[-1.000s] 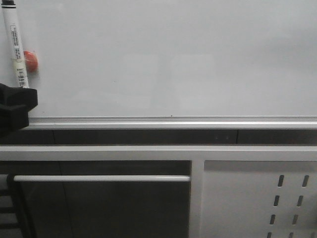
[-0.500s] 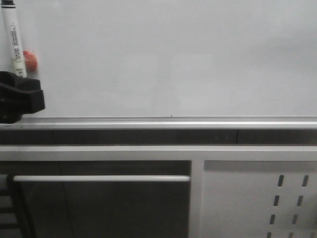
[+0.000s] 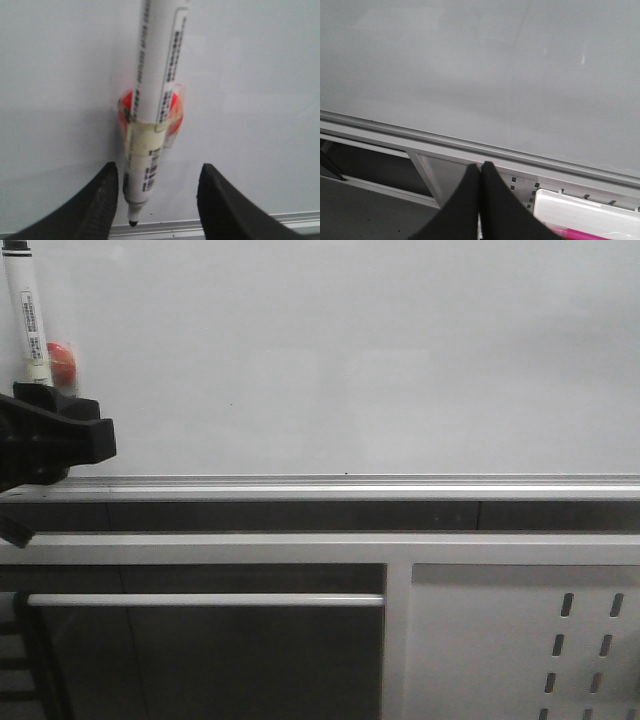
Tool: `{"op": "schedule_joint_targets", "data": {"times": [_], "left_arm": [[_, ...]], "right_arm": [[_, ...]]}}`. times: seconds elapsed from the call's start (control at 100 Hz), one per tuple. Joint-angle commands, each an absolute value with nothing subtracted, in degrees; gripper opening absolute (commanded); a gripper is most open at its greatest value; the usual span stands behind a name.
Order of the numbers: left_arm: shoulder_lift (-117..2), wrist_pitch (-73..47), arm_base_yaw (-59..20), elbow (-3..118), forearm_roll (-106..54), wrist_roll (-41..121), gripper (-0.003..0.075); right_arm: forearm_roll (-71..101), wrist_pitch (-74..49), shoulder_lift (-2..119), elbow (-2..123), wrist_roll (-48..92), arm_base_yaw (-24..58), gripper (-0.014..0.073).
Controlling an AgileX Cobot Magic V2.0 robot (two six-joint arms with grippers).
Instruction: Write number 1 on whiteboard
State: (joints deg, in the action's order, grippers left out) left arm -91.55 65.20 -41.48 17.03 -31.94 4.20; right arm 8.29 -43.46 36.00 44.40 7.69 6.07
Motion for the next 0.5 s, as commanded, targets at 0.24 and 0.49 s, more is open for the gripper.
{"op": "schedule_joint_targets", "data": {"times": [0.24,0.49], "left_arm": [[-90.3,78.1,-41.7,18.0,-33.8,4.2,0.0067],[-90.3,78.1,-41.7,18.0,-33.8,4.3,-0.0018]], "right_arm": [[8.2,-39.9,36.5,45.9,8.2,6.2,-0.0061],[8.2,-39.9,36.5,45.9,8.2,6.2,-0.0061]]}}
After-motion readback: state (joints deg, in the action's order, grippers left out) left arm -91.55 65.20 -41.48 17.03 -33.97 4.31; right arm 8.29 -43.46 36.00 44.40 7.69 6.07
